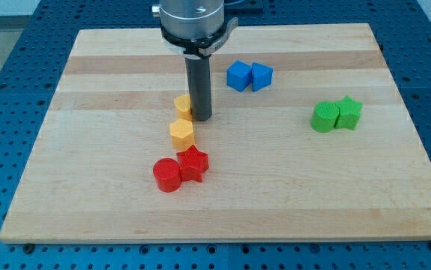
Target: Push the blue cube slightly left
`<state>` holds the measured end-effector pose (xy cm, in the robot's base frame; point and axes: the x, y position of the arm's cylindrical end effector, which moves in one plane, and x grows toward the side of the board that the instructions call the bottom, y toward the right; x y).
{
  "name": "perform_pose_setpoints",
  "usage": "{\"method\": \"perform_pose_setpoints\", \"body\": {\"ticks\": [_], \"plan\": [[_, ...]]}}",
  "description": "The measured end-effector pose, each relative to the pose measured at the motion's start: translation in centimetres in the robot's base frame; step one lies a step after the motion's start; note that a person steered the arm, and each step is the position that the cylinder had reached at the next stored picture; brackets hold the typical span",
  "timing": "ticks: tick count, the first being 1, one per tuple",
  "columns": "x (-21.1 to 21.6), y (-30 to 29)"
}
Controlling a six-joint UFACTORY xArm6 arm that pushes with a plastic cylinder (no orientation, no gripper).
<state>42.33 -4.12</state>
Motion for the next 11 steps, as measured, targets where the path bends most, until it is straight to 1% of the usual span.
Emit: {"method": "perform_pose_setpoints", "body": {"ticks": [2,3,4,5,9,11], "plan": [[0.0,-0.3],[-0.3,3.2],[-2.1,6.2],[-3.3,8.0],[-9.9,9.4],[-10.2,5.8]]}}
